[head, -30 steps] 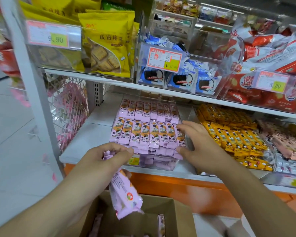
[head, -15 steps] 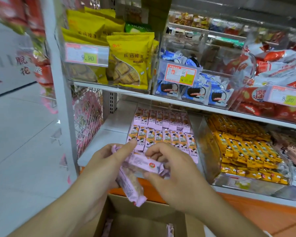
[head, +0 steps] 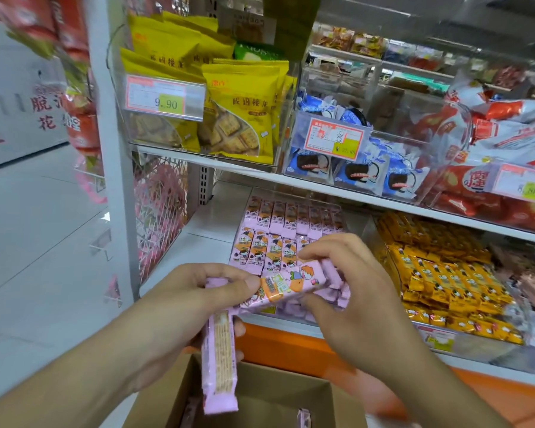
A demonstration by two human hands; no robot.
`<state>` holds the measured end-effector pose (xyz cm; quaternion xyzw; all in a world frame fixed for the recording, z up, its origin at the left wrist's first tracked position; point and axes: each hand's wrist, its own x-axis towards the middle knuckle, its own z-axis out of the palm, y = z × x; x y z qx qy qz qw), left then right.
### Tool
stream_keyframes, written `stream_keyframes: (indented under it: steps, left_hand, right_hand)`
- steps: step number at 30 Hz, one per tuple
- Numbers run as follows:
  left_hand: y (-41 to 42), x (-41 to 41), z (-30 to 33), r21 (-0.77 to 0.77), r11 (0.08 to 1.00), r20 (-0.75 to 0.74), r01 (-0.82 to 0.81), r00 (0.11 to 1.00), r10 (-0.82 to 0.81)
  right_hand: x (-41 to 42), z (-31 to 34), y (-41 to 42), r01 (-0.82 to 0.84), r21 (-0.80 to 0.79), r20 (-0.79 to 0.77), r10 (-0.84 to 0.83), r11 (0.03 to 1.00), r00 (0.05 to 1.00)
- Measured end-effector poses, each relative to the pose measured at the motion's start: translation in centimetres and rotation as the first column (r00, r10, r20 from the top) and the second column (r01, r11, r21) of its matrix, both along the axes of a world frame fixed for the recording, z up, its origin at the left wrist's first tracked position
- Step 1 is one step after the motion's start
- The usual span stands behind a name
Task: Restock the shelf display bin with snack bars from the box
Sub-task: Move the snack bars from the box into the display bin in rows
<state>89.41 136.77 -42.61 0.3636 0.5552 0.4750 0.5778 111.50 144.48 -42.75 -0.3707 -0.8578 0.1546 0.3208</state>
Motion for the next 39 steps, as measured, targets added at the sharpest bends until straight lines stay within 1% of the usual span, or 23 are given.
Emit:
stream_keyframes:
  steps: [2,3,5,6,8,9,11,13,14,15,17,19,21,24,25,30,33,36,39]
  left_hand:
    - [0.0,0.0,-0.1,0.044,0.998,-0.009,-0.048,0.999,0.048]
    - [0.0,-0.1,-0.2,0.069,0.995,-0.014,-0.074,0.997,0.075]
    - [0.0,-0.2,-0.1,0.099,0.99,-0.03,-0.1,0.994,0.103]
    - [0.0,-0.2,0.0,0.099,0.992,-0.045,-0.083,0.995,0.088]
    - [-0.2,0.0,0.4,0.067,0.998,-0.058,-0.005,0.998,0.009]
    - [-0.3,0.2,0.5,0.044,0.998,-0.054,0.036,0.998,-0.034]
    - [-0.6,0.5,0.6,0.004,0.996,-0.052,0.084,0.995,-0.083]
    - [-0.6,0.6,0.3,-0.005,0.997,-0.056,0.081,0.995,-0.081]
    - [-0.6,0.6,0.1,-0.001,0.998,-0.062,0.068,0.996,-0.068]
    - [-0.6,0.5,0.0,0.005,0.999,-0.067,0.052,0.996,-0.052]
    - [-0.5,0.5,-0.3,0.022,0.999,-0.077,0.036,0.996,-0.034]
    - [-0.5,0.5,-0.6,0.043,0.999,-0.106,0.03,0.994,-0.026]
    - [-0.4,0.5,-0.9,0.057,0.998,-0.139,0.025,0.99,-0.017]
    - [-0.2,0.5,-1.2,0.067,0.998,-0.123,0.006,0.992,0.002]
    - [-0.1,0.6,-1.3,0.066,0.998,-0.138,0.003,0.99,0.006]
    - [0.4,0.0,-1.9,0.04,0.999,-0.208,-0.024,0.978,0.032]
    - [0.7,-0.7,-1.8,0.018,0.999,-0.163,-0.027,0.986,0.029]
    - [1.3,-1.6,-1.6,-0.014,1.0,-0.142,-0.015,0.99,0.013]
    - [2.1,-2.3,-1.4,-0.023,0.999,-0.079,-0.046,0.996,0.044]
  right_hand:
    - [0.1,0.4,-0.2,-0.043,-0.11,0.011,0.044,0.993,0.999]
    - [0.1,0.4,-0.4,-0.058,-0.169,-0.015,0.056,0.984,0.998]
    - [-0.1,0.3,-0.4,-0.06,-0.267,-0.128,0.026,0.962,0.991]
    - [-0.3,0.2,-0.4,-0.061,-0.33,-0.199,-0.006,0.942,0.98]
    - [-0.7,0.1,-0.3,-0.083,-0.438,-0.313,-0.066,0.895,0.947]
    - [-0.9,0.1,-0.4,-0.089,-0.441,-0.34,-0.074,0.893,0.938]
    - [-1.0,0.1,-0.5,-0.064,-0.334,-0.304,-0.043,0.94,0.952]
    - [-1.1,0.1,-0.6,-0.051,-0.183,-0.175,0.019,0.982,0.984]
    - [-1.0,0.0,-0.5,-0.074,-0.151,-0.104,0.059,0.986,0.993]
    - [-1.0,0.0,-0.6,-0.106,-0.167,-0.048,0.1,0.98,0.994]
    - [-1.0,-0.1,-0.7,-0.147,-0.238,0.018,0.155,0.96,0.988]
    - [-1.3,-0.3,-0.8,-0.134,-0.246,0.045,0.149,0.96,0.988]
    - [-1.7,-0.5,-1.0,-0.117,-0.208,0.039,0.128,0.971,0.991]
    - [-2.3,-0.9,-1.0,-0.123,-0.156,0.016,0.127,0.98,0.992]
    - [-2.4,-1.0,-1.0,-0.126,-0.146,0.011,0.129,0.981,0.992]
    - [-3.1,-1.8,-0.4,-0.095,-0.112,0.043,0.1,0.989,0.994]
    - [-4.0,-2.6,-0.2,-0.048,-0.101,0.046,0.053,0.994,0.998]
    - [-4.6,-3.2,0.7,-0.018,-0.081,-0.009,0.018,0.997,1.0]
    - [-5.5,-3.0,2.5,0.005,-0.144,-0.092,-0.019,0.99,0.996]
